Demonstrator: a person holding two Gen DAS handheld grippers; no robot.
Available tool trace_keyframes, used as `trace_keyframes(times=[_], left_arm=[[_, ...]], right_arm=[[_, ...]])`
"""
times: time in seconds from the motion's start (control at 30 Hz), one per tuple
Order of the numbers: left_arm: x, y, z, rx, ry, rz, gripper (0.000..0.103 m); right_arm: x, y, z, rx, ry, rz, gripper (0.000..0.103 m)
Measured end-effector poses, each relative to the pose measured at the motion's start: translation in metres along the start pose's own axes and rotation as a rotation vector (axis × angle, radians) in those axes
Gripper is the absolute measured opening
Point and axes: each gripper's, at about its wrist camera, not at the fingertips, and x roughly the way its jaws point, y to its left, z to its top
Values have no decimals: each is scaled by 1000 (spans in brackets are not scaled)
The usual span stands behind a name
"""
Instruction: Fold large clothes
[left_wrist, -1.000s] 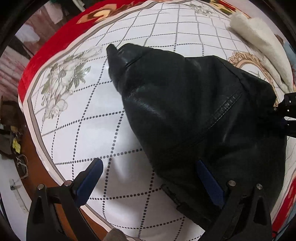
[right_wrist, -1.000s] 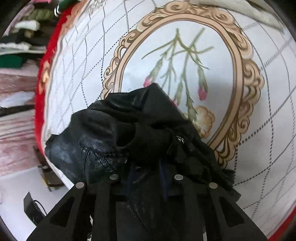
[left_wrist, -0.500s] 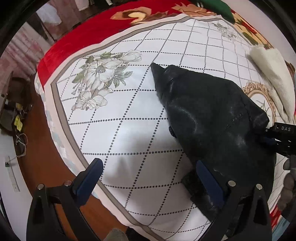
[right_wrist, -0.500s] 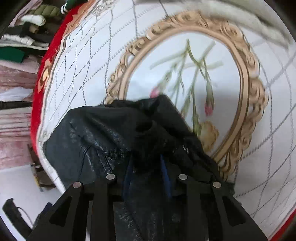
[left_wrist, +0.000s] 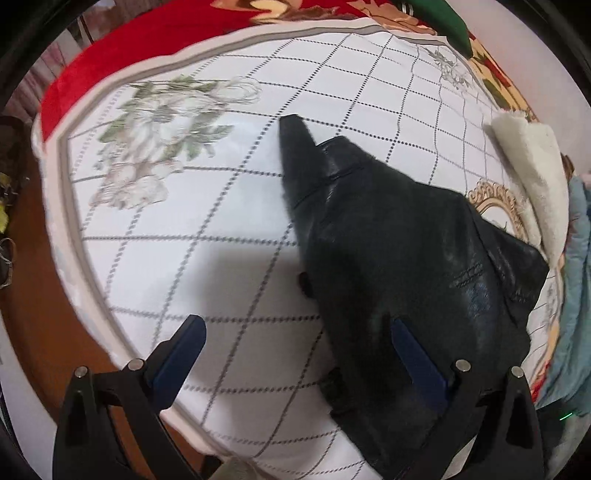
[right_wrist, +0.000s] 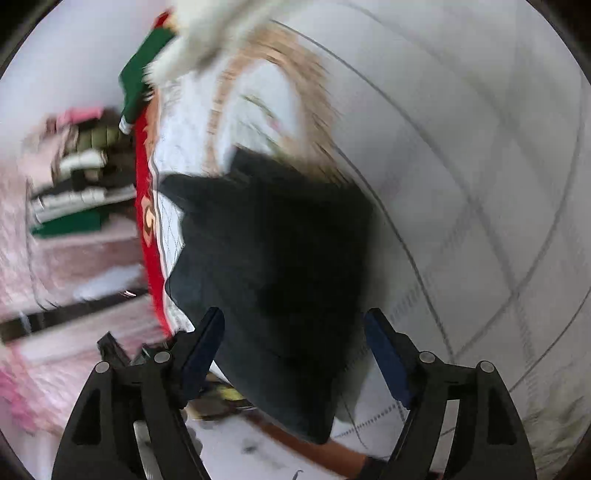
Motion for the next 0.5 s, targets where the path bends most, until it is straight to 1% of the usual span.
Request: trace_keyframes(times=[0.03,0.1,0.17,0.2,0.23,0.3,0.37,0.4,0.43,0.47,0.5], left_arm=[[3,0,3,2,4,-15,103],[13,-1,10,5,21,-48,103],[24,0,18,-4,52,-84,103],[29,0,22,-10,66,-94,103],[35,1,28,-18,73,-106,101],[40,1,35,-34,71,-114,101],[43,1,45,-49,61,-146,100],[44,-1,49,-50,53,-156,100],[44,-3,54,-54,37,-169,98],[43,-4,56,-56,26,-183,79],[42,-7,59,-58,7,-186,67]], right_arm=[[15,-18,-5,39,21,85,81],[41,-36,-7,72,40,182,89],[65,-41,-5,88,39,301,89],[74,-38,-1,88,40,330,91],[81,-33,3,83,50,327,94],[92,-18,13,59,76,292,94],[103,-7,20,50,95,265,93],[106,-2,22,46,93,258,86],[109,3,26,32,91,244,74],[111,6,28,30,89,244,71],[113,9,31,30,90,244,67]])
